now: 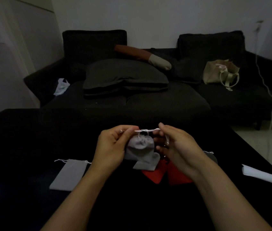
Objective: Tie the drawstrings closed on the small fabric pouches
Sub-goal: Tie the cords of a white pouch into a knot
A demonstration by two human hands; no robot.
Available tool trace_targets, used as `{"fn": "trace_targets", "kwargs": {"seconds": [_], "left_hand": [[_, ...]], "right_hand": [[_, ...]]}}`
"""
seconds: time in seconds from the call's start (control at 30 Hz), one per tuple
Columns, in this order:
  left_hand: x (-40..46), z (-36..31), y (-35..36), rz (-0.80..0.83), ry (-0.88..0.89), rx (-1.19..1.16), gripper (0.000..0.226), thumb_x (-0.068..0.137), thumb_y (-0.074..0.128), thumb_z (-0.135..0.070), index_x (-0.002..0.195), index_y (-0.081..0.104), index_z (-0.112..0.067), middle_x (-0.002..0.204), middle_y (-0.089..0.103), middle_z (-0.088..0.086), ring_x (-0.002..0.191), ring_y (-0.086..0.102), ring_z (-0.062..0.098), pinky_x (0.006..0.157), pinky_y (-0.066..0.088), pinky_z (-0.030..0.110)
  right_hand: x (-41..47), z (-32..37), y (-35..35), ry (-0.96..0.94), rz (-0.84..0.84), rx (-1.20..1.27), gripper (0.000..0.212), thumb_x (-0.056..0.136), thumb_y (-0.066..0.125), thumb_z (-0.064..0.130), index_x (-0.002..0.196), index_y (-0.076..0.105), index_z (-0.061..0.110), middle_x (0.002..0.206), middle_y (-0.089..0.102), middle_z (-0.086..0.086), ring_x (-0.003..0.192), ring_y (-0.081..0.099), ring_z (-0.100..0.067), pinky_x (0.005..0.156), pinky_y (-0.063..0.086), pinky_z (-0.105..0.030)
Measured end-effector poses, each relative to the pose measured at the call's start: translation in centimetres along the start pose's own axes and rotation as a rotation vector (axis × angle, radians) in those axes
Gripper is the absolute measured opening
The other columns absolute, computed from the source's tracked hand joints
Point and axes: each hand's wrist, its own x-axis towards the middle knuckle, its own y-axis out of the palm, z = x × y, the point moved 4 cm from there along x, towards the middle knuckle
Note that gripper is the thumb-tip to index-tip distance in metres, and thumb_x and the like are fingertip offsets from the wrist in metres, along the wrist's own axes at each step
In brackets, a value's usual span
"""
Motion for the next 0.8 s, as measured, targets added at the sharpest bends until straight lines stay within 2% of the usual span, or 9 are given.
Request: {"fn": "trace_targets", "kwargs": {"seconds": [0.07, 0.17, 0.27, 0.33, 0.4, 0.53, 0.63, 0.7, 0.8], "left_hand": [[0.2, -0.1, -0.4, -0.02, 0.046, 0.08, 0.021, 0.096, 0.059, -0.014, 0.091, 0.078, -0.022, 0.085, 0.078, -0.008, 0.083, 0.073, 0.006, 0.071, 0.053, 0.015], [0.2, -0.1, -0.5, -0.006, 0.03, 0.054, 0.026, 0.098, 0.057, -0.021, 0.083, 0.079, -0.022, 0.081, 0.077, -0.005, 0.078, 0.073, 0.008, 0.068, 0.053, 0.015], [0.2, -0.2, -0.6, -0.023, 0.011, 0.061, 0.033, 0.098, 0.056, -0.028, 0.072, 0.075, -0.02, 0.07, 0.073, -0.002, 0.063, 0.067, 0.006, 0.058, 0.05, 0.014], [0.3, -0.2, -1.2, -0.092, -0.008, 0.079, 0.037, 0.098, 0.056, -0.031, 0.066, 0.072, -0.023, 0.065, 0.07, -0.002, 0.056, 0.061, 0.004, 0.055, 0.046, 0.014], [0.4, -0.1, -1.5, -0.157, -0.028, 0.06, 0.038, 0.098, 0.056, -0.032, 0.064, 0.071, -0.023, 0.065, 0.07, -0.001, 0.054, 0.057, 0.003, 0.054, 0.045, 0.014], [0.1, 0.1, -1.1, -0.18, -0.113, -0.008, 0.04, 0.098, 0.055, -0.034, 0.063, 0.071, -0.021, 0.066, 0.071, 0.002, 0.054, 0.059, 0.004, 0.051, 0.047, 0.014], [0.1, 0.1, -0.9, -0.099, -0.148, -0.085, 0.041, 0.099, 0.053, -0.032, 0.065, 0.072, -0.019, 0.075, 0.074, 0.004, 0.063, 0.065, 0.007, 0.056, 0.05, 0.016], [0.0, 0.2, -0.5, -0.034, -0.206, -0.187, 0.04, 0.099, 0.052, -0.032, 0.068, 0.075, -0.019, 0.082, 0.076, 0.007, 0.073, 0.071, 0.012, 0.059, 0.053, 0.019], [-0.2, 0.4, 0.2, 0.015, -0.287, -0.368, 0.038, 0.1, 0.05, -0.029, 0.074, 0.073, -0.012, 0.091, 0.076, 0.013, 0.084, 0.074, 0.02, 0.065, 0.057, 0.023]], "right_hand": [[0.0, 0.2, -0.1, 0.032, 0.029, 0.185, 0.027, 0.086, 0.063, 0.031, 0.085, 0.073, 0.006, 0.086, 0.066, -0.001, 0.071, 0.058, -0.011, 0.068, 0.042, -0.027], [-0.2, 0.7, 0.2, 0.032, 0.113, 0.407, 0.031, 0.079, 0.063, 0.033, 0.052, 0.061, 0.017, 0.101, 0.075, -0.003, 0.061, 0.056, -0.009, 0.055, 0.041, -0.021], [-0.3, 0.8, 0.6, 0.015, 0.128, 0.439, 0.032, 0.084, 0.061, 0.033, 0.057, 0.052, 0.018, 0.068, 0.063, -0.001, 0.045, 0.044, -0.006, 0.037, 0.032, -0.016], [0.0, 1.0, 0.0, -0.04, 0.072, 0.381, 0.032, 0.091, 0.055, 0.03, 0.064, 0.046, 0.016, 0.055, 0.042, 0.003, 0.041, 0.034, -0.005, 0.036, 0.026, -0.015], [0.3, 1.3, -0.8, -0.114, -0.004, 0.329, 0.036, 0.099, 0.048, 0.027, 0.066, 0.043, 0.015, 0.052, 0.035, 0.003, 0.04, 0.029, -0.005, 0.036, 0.024, -0.016], [0.8, 1.0, -1.3, -0.192, -0.072, 0.161, 0.04, 0.101, 0.049, 0.026, 0.062, 0.042, 0.017, 0.052, 0.035, 0.003, 0.042, 0.028, -0.006, 0.038, 0.026, -0.018], [0.9, 0.6, -1.3, -0.226, -0.067, -0.029, 0.038, 0.098, 0.055, 0.029, 0.064, 0.044, 0.016, 0.053, 0.037, 0.001, 0.044, 0.03, -0.01, 0.04, 0.028, -0.021], [0.7, 0.6, -1.3, -0.243, -0.048, -0.207, 0.03, 0.091, 0.065, 0.033, 0.075, 0.051, 0.013, 0.054, 0.039, -0.002, 0.046, 0.035, -0.012, 0.041, 0.031, -0.023], [0.3, 0.6, -1.2, -0.296, 0.004, -0.527, 0.034, 0.077, 0.08, 0.038, 0.091, 0.058, 0.014, 0.053, 0.048, 0.0, 0.047, 0.045, -0.009, 0.043, 0.037, -0.023]]}}
